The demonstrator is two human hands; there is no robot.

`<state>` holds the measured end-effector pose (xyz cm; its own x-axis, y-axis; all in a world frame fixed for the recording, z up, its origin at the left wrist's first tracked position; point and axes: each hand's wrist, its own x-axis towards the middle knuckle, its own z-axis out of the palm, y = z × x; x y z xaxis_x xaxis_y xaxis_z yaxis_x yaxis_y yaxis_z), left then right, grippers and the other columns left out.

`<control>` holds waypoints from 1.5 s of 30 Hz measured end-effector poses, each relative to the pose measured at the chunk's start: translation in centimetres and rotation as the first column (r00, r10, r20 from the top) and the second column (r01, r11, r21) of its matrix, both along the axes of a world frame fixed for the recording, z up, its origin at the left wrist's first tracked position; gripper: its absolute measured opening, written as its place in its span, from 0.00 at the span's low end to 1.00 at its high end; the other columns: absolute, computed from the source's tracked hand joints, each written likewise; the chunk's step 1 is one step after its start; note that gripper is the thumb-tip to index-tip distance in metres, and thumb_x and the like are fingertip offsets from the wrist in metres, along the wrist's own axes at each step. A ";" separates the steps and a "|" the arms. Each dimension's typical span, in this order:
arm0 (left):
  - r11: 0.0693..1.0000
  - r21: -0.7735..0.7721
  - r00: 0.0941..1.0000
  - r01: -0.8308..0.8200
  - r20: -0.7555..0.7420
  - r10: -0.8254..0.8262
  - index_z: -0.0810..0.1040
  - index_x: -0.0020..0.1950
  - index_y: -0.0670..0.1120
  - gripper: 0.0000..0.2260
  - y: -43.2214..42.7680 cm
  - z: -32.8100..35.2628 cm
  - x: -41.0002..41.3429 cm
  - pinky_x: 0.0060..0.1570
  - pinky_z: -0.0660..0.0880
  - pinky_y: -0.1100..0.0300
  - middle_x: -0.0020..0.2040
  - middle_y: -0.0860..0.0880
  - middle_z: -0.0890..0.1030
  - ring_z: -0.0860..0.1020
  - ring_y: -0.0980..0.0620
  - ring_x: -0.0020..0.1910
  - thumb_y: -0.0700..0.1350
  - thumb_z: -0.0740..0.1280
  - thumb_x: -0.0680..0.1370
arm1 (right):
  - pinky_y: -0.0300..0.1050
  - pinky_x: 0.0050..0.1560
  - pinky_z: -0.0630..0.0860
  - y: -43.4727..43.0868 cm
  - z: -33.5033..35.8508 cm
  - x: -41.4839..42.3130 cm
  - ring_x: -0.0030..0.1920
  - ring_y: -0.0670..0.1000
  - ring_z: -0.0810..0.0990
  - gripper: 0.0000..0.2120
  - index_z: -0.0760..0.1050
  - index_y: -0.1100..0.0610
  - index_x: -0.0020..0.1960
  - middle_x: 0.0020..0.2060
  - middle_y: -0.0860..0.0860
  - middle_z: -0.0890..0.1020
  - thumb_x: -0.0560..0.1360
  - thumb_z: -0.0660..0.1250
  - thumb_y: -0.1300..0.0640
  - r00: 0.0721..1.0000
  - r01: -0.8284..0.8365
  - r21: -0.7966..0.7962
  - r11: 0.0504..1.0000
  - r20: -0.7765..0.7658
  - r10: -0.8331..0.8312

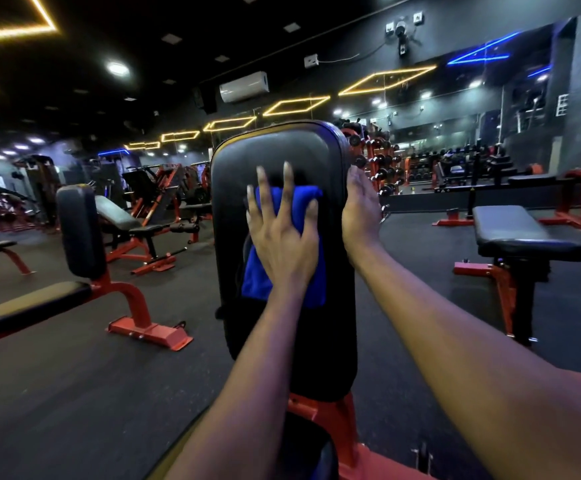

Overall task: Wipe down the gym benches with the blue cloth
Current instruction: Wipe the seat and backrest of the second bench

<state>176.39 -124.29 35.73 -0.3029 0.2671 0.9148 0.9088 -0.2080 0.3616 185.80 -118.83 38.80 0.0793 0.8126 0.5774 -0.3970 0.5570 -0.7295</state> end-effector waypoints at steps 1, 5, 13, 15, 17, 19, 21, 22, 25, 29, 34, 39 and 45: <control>1.000 -0.001 1.000 -0.006 0.004 0.006 0.56 0.79 0.60 0.27 0.2 1.2 0.3 0.76 0.54 0.44 0.81 0.51 0.50 0.48 0.46 0.79 0.62 0.56 0.80 | 0.26 0.55 0.70 0.3 -0.1 0.0 0.59 0.40 0.76 0.14 0.78 0.53 0.63 0.59 0.42 0.80 0.83 0.59 0.50 1.000 -0.008 -0.002 1.000 -0.008 0.008; 0.999 0.020 0.999 -0.033 -0.022 0.033 0.60 0.78 0.58 0.26 0.1 -1.3 1.9 0.75 0.55 0.44 0.81 0.51 0.53 0.48 0.47 0.80 0.59 0.59 0.81 | 0.25 0.45 0.69 0.9 -0.1 0.1 0.42 0.29 0.77 0.12 0.76 0.46 0.45 0.40 0.36 0.79 0.84 0.59 0.53 1.000 0.001 0.006 1.000 -0.005 -0.001; 0.998 -0.055 0.999 0.036 -0.033 -0.038 0.59 0.78 0.59 0.26 -1.6 -6.8 2.8 0.76 0.55 0.45 0.81 0.52 0.52 0.47 0.49 0.80 0.58 0.59 0.80 | 0.36 0.62 0.72 1.3 -0.6 0.4 0.57 0.40 0.78 0.09 0.80 0.49 0.53 0.52 0.41 0.82 0.83 0.62 0.49 0.998 -0.049 0.015 0.999 -0.028 0.049; 0.997 -0.035 0.998 0.064 0.020 -0.063 0.56 0.78 0.62 0.27 -0.8 -2.6 2.1 0.77 0.53 0.46 0.81 0.53 0.50 0.47 0.49 0.80 0.60 0.57 0.79 | 0.45 0.69 0.70 0.3 -0.2 0.6 0.64 0.46 0.77 0.17 0.78 0.55 0.64 0.61 0.48 0.80 0.81 0.64 0.46 0.994 -0.102 0.001 0.995 -0.046 0.102; 0.998 -0.027 0.998 0.056 0.028 -0.055 0.54 0.78 0.62 0.27 -0.1 1.7 1.6 0.77 0.50 0.46 0.81 0.52 0.48 0.46 0.48 0.80 0.60 0.56 0.80 | 0.50 0.71 0.70 0.3 -0.1 0.6 0.66 0.49 0.76 0.26 0.76 0.57 0.67 0.64 0.50 0.80 0.77 0.67 0.41 0.989 -0.140 -0.018 0.990 -0.051 0.139; 0.999 0.004 0.999 0.043 0.002 -0.043 0.55 0.79 0.61 0.27 0.5 2.7 1.7 0.77 0.49 0.45 0.81 0.52 0.48 0.46 0.48 0.80 0.58 0.57 0.80 | 0.48 0.67 0.74 0.4 -0.1 1.2 0.61 0.46 0.80 0.25 0.78 0.57 0.65 0.58 0.48 0.83 0.76 0.68 0.41 0.980 -0.199 -0.036 0.979 -0.031 0.197; 0.998 0.039 0.999 0.042 0.007 -0.042 0.58 0.79 0.59 0.26 0.6 0.6 2.2 0.77 0.52 0.45 0.81 0.52 0.51 0.47 0.49 0.80 0.56 0.59 0.81 | 0.37 0.56 0.77 0.8 -0.3 1.7 0.51 0.40 0.83 0.15 0.77 0.58 0.62 0.47 0.43 0.85 0.81 0.65 0.49 0.959 -0.282 -0.033 0.959 -0.041 0.280; 0.998 0.042 0.999 0.036 0.024 -0.037 0.58 0.79 0.58 0.26 0.3 -1.3 2.7 0.76 0.53 0.44 0.81 0.53 0.52 0.47 0.49 0.80 0.55 0.60 0.80 | 0.37 0.54 0.77 1.0 -0.3 1.7 0.49 0.40 0.83 0.15 0.76 0.60 0.61 0.45 0.44 0.86 0.82 0.63 0.50 0.946 -0.321 -0.031 0.947 -0.049 0.319; 0.999 -0.015 0.996 0.035 0.077 -0.034 0.59 0.79 0.57 0.27 -1.2 -8.0 3.9 0.76 0.55 0.44 0.81 0.53 0.52 0.46 0.50 0.80 0.52 0.61 0.80 | 0.54 0.63 0.73 0.1 -0.8 1.7 0.55 0.58 0.80 0.25 0.77 0.59 0.63 0.57 0.64 0.81 0.78 0.65 0.40 0.933 -0.359 -0.008 0.933 0.019 0.359; 0.990 -0.128 0.991 0.057 0.130 -0.040 0.55 0.79 0.60 0.27 -3.5 -14.1 4.7 0.76 0.54 0.41 0.81 0.55 0.47 0.43 0.52 0.80 0.56 0.58 0.80 | 0.58 0.72 0.68 -0.5 -2.1 1.6 0.67 0.53 0.76 0.33 0.73 0.52 0.71 0.66 0.52 0.79 0.76 0.59 0.30 0.927 -0.354 -0.063 0.933 0.106 0.358; 0.993 -0.111 0.977 0.026 0.213 -0.002 0.54 0.79 0.61 0.27 -2.4 -8.6 4.0 0.77 0.51 0.44 0.81 0.53 0.47 0.44 0.51 0.80 0.61 0.54 0.80 | 0.55 0.74 0.66 -0.8 -5.5 1.4 0.70 0.48 0.72 0.37 0.73 0.51 0.71 0.69 0.49 0.76 0.72 0.62 0.27 0.960 -0.249 -0.184 0.951 0.084 0.268; 0.999 -0.008 0.980 0.034 0.197 -0.032 0.58 0.79 0.58 0.26 -1.4 -7.7 3.3 0.77 0.51 0.46 0.81 0.52 0.51 0.47 0.51 0.80 0.58 0.58 0.82 | 0.54 0.68 0.73 -2.8 -9.9 1.3 0.62 0.47 0.78 0.33 0.79 0.52 0.65 0.60 0.47 0.82 0.75 0.58 0.29 0.986 -0.053 -0.252 0.966 0.137 0.090; 0.994 -0.100 0.892 0.042 0.451 0.007 0.57 0.78 0.60 0.25 -3.4 -18.1 2.3 0.77 0.52 0.48 0.81 0.53 0.50 0.47 0.53 0.79 0.59 0.56 0.82 | 0.35 0.39 0.72 -3.9 -11.3 1.2 0.37 0.39 0.77 0.16 0.78 0.42 0.47 0.33 0.40 0.78 0.81 0.55 0.38 0.988 0.044 -0.230 0.972 0.152 -0.008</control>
